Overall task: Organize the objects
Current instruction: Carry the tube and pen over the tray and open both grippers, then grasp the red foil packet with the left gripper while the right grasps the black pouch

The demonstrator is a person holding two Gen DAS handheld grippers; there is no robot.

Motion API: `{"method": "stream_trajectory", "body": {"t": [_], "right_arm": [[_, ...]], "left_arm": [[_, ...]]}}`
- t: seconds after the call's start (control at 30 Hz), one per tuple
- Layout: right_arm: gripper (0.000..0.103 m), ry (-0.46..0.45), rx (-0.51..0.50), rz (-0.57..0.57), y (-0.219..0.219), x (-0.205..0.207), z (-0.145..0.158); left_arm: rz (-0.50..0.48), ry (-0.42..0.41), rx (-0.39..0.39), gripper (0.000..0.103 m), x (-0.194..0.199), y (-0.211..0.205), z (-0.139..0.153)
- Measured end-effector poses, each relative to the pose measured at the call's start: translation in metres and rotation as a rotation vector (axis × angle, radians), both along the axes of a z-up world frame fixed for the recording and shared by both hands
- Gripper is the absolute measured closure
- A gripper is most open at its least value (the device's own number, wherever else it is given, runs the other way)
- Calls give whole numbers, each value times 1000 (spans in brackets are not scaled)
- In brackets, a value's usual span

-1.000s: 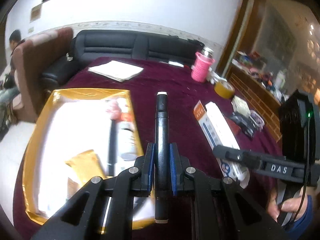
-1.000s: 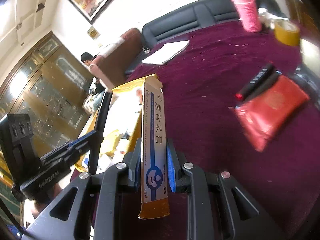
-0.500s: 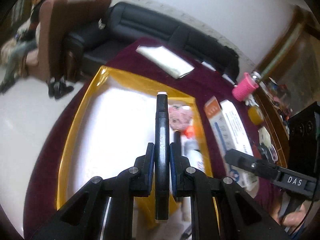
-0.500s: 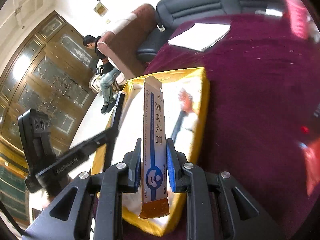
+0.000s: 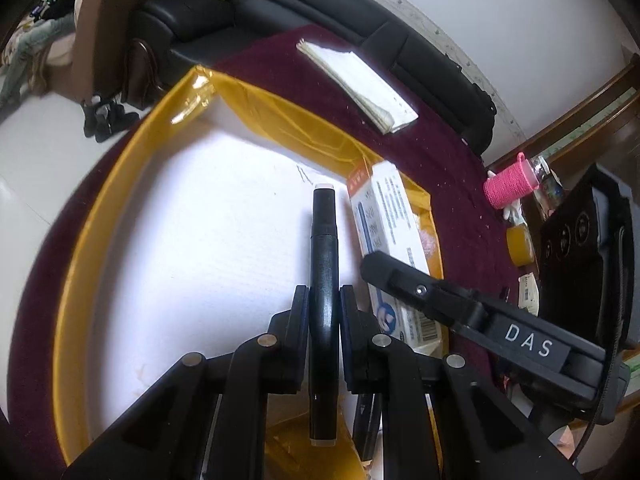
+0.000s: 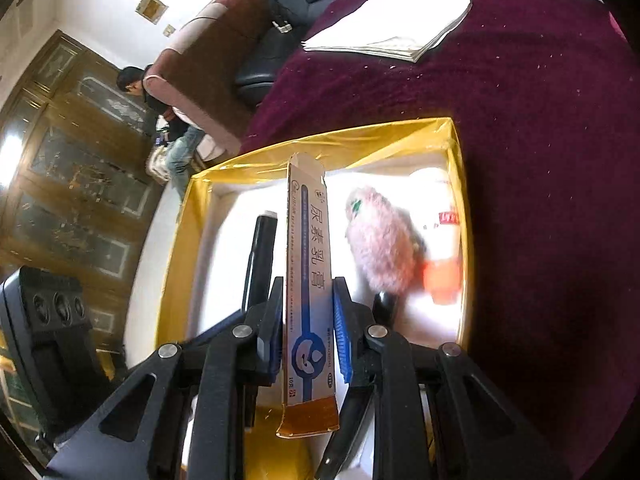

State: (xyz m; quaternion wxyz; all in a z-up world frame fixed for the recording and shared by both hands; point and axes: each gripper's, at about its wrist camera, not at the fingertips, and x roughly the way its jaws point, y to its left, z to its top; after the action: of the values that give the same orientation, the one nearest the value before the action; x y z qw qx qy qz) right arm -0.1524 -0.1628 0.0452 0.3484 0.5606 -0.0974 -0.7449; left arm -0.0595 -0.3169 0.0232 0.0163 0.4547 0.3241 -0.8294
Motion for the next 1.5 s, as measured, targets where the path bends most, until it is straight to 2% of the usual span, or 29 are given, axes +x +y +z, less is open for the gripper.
{"method": "stream_trajectory", "body": {"t": [0.37,0.57,0.8,1.0,1.23,1.27,1.4,1.5], "right_arm": [[79,15,67,5,-3,5,1],[75,6,60,2,4,10,6],[75,26,1,3,19,24,23],[75,46,-70,-2,53,44,39],[75,79,-124,-94,135,52,46],[75,83,-124,-122,153,50,46],[63,75,-112,-265,231,37,44],[63,103,-96,-399,295,22,45]], "left_arm": [[11,5,33,91,6,-8,1],[28,31,18,91,17,-11,12],[12,57,-5,91,26,-1,25],[-38,88,-49,91,32,26,43],[-157,102,-97,91,31,85,60],[-179,104,-104,91,30,95,62],[-261,104,-142,90,25,137,68],[-309,103,-156,90,23,164,68]]}}
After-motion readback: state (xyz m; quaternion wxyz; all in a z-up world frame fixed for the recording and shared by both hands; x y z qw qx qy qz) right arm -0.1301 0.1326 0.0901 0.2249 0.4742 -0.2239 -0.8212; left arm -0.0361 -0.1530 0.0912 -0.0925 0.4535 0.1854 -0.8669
